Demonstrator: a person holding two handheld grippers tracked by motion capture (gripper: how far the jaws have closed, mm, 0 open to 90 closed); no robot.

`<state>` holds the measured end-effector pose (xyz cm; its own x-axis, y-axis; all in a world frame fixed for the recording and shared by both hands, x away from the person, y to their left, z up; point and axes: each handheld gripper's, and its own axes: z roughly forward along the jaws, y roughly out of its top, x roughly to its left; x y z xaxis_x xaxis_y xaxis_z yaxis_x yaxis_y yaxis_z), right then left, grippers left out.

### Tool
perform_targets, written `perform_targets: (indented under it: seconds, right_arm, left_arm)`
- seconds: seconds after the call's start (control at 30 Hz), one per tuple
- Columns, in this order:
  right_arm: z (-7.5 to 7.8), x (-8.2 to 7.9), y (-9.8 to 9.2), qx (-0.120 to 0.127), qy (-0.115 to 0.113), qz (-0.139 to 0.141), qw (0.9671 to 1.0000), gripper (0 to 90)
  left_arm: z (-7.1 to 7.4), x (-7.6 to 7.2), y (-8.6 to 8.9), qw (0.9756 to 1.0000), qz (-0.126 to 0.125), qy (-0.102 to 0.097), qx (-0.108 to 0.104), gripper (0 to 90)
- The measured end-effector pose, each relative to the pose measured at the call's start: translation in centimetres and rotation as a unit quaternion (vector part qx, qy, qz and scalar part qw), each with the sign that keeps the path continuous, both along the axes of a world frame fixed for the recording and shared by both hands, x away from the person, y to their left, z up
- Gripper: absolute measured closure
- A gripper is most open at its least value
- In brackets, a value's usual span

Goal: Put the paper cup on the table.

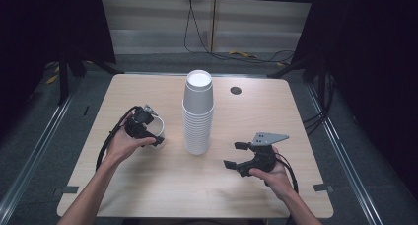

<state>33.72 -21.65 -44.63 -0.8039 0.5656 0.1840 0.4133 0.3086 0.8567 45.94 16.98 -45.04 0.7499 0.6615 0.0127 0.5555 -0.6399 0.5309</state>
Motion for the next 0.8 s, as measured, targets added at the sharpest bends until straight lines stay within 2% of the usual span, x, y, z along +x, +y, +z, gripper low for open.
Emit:
perform_targets:
  seconds: [0.07,0.37,0.43,0.47,0.5,0.57,0.63,0.77,0.8]
  right_arm:
    - [0.0,0.0,0.0,0.0,0.0,0.0,1.0,16.7]
    - [-0.1,0.1,0.1,-0.001,0.0,0.0,1.0,16.7]
    - [0.0,0.0,0.0,-0.001,0.0,-0.001,1.0,16.7]
    - [0.0,0.0,0.0,-0.001,0.0,-0.001,1.0,16.7]
    - [0.0,0.0,0.0,-0.001,0.0,-0.001,1.0,16.7]
    - [0.0,0.0,0.0,-0.002,0.0,-0.001,1.0,16.7]
    - [-0.1,0.0,0.0,-0.003,0.0,-0.002,1.0,16.7]
    - [-0.1,0.0,0.1,-0.003,0.001,-0.001,1.0,16.7]
    - [-0.1,0.0,0.1,-0.003,0.001,-0.002,1.0,16.7]
  left_arm:
    - [-0.3,-0.1,0.1,1.0,0.004,0.001,0.001,9.9]
    - [-1.0,-0.3,0.5,1.0,0.004,0.0,0.002,7.5]
    - [-1.2,-0.4,0.7,1.0,0.008,0.0,-0.001,9.1]
    - [-1.3,-0.5,0.8,1.0,0.007,-0.001,0.004,10.9]
    - [-1.5,-0.5,0.9,1.0,0.005,0.002,0.004,15.7]
    - [-1.8,-0.7,1.1,1.0,0.004,0.0,0.002,16.2]
    - [-1.9,-0.8,1.3,0.9999,0.011,-0.002,-0.009,15.7]
    - [-1.8,-1.1,1.8,0.9998,0.007,-0.005,-0.018,16.3]
    - [-1.8,-1.2,1.9,0.9996,0.012,-0.004,-0.027,16.3]
